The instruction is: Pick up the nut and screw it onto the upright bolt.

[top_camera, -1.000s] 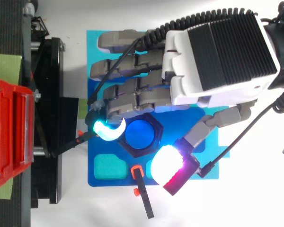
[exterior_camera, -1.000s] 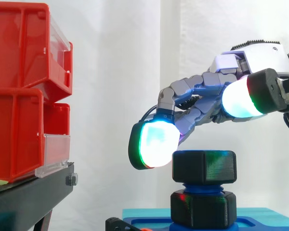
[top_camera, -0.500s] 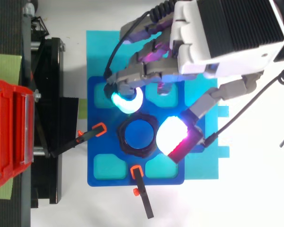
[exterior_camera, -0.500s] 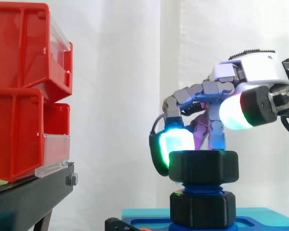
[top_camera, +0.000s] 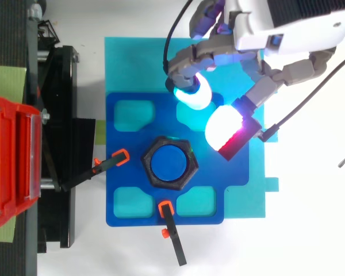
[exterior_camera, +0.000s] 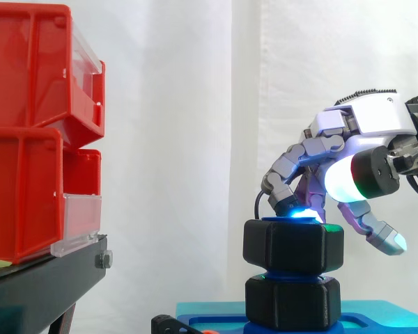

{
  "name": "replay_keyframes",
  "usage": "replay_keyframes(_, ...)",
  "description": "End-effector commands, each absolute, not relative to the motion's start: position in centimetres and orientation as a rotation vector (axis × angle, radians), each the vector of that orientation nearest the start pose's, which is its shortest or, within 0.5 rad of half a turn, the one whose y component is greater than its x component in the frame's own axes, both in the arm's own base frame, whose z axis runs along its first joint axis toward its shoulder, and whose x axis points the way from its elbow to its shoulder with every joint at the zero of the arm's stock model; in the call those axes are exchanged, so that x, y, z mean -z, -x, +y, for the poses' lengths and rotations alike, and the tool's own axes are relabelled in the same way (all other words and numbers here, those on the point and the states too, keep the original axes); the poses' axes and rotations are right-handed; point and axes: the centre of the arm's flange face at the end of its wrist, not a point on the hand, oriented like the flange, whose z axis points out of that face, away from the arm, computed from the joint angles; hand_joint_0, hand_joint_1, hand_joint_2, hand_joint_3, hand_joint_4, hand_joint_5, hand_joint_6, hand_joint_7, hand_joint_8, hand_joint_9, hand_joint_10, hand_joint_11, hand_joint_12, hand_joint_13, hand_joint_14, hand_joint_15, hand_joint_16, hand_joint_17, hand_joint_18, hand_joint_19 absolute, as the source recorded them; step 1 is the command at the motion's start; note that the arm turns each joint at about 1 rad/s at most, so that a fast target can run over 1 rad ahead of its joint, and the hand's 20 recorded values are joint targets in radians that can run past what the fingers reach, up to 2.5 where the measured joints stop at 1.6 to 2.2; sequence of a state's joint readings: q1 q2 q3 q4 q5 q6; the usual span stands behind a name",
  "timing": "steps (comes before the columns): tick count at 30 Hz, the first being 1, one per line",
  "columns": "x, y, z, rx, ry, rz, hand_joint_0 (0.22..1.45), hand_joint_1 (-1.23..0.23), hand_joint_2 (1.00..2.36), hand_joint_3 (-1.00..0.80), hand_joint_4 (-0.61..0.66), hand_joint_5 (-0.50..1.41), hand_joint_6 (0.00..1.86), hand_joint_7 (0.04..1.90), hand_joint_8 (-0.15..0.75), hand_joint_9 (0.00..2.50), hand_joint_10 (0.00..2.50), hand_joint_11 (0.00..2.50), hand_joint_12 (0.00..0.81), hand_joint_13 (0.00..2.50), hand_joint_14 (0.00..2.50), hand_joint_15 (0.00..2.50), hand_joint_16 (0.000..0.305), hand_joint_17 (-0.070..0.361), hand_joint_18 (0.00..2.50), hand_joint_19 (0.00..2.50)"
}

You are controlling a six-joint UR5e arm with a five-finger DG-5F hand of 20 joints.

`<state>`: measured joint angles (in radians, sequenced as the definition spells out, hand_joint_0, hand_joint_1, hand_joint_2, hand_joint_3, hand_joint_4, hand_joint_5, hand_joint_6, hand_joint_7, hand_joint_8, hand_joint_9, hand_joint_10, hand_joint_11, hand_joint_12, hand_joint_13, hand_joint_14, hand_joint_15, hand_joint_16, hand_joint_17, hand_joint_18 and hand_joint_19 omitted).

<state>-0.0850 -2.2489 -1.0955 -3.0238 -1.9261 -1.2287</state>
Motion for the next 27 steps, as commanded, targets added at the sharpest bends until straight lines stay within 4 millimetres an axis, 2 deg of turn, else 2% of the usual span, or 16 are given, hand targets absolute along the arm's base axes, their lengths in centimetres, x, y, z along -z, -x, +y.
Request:
replay_keyframes(1,-30.8,-72.4,-16.4,-0.494,-0.08,1.668,0.52,-0.35,1.0,-0.5,0.04,0.05,0.5,1.23,0.225,1.76,0.01,0.42,0.244,1.1,0.0,0.11,0.017,0.037,0.72,0.15)
replay_keyframes(4,-31.0,-72.5,-16.3,-0.499,-0.07,1.659,0.51,-0.33,1.0,-0.5,0.0,-0.01,0.51,1.19,0.243,1.62,0.01,0.4,0.272,1.0,0.0,0.1,0.02,0.045,0.63,0.14)
replay_keyframes(6,-32.0,-72.9,-16.2,-0.503,-0.059,1.636,0.51,-0.33,1.0,-0.5,0.1,-0.04,0.51,1.08,0.248,1.48,0.01,0.36,0.291,0.93,0.0,0.1,0.024,0.053,0.57,0.16)
replay_keyframes(7,-32.8,-73.2,-15.8,-0.509,-0.045,1.621,0.51,-0.33,1.0,-0.5,0.11,-0.05,0.51,1.05,0.252,1.45,0.01,0.35,0.292,0.91,0.0,0.1,0.024,0.054,0.57,0.16)
replay_keyframes(9,-32.9,-73.3,-15.6,-0.512,-0.04,1.618,0.5,-0.33,1.0,-0.5,0.16,-0.08,0.5,0.94,0.249,1.28,0.01,0.28,0.304,0.83,0.0,0.1,0.028,0.063,0.48,0.19)
replay_keyframes(12,-33.1,-73.8,-14.8,-0.519,-0.022,1.594,0.49,-0.33,1.0,-0.5,0.13,-0.13,0.5,0.74,0.245,1.04,0.0,0.13,0.325,0.68,0.0,0.09,0.034,0.075,0.35,0.21)
replay_keyframes(14,-33.1,-74.0,-14.2,-0.523,-0.011,1.58,0.48,-0.32,1.0,-0.5,0.12,-0.14,0.5,0.69,0.231,0.92,0.0,0.04,0.325,0.62,0.0,0.08,0.035,0.078,0.28,0.2)
replay_keyframes(18,-32.0,-74.2,-12.6,-0.532,0.0,1.575,0.47,-0.31,1.0,-0.5,0.09,-0.16,0.5,0.61,0.222,0.73,0.0,0.0,0.332,0.48,0.0,0.03,0.037,0.083,0.13,0.14)
replay_keyframes(23,-30.5,-74.6,-10.7,-0.546,-0.007,1.556,0.47,-0.3,1.0,-0.5,0.09,-0.17,0.5,0.58,0.222,0.68,0.0,0.0,0.335,0.43,0.0,0.02,0.038,0.086,0.06,0.1)
replay_keyframes(27,-30.3,-74.8,-9.7,-0.565,-0.02,1.541,0.47,-0.3,1.0,-0.5,0.09,-0.17,0.5,0.59,0.223,0.68,0.0,0.0,0.333,0.43,0.0,0.01,0.039,0.087,0.05,0.09)
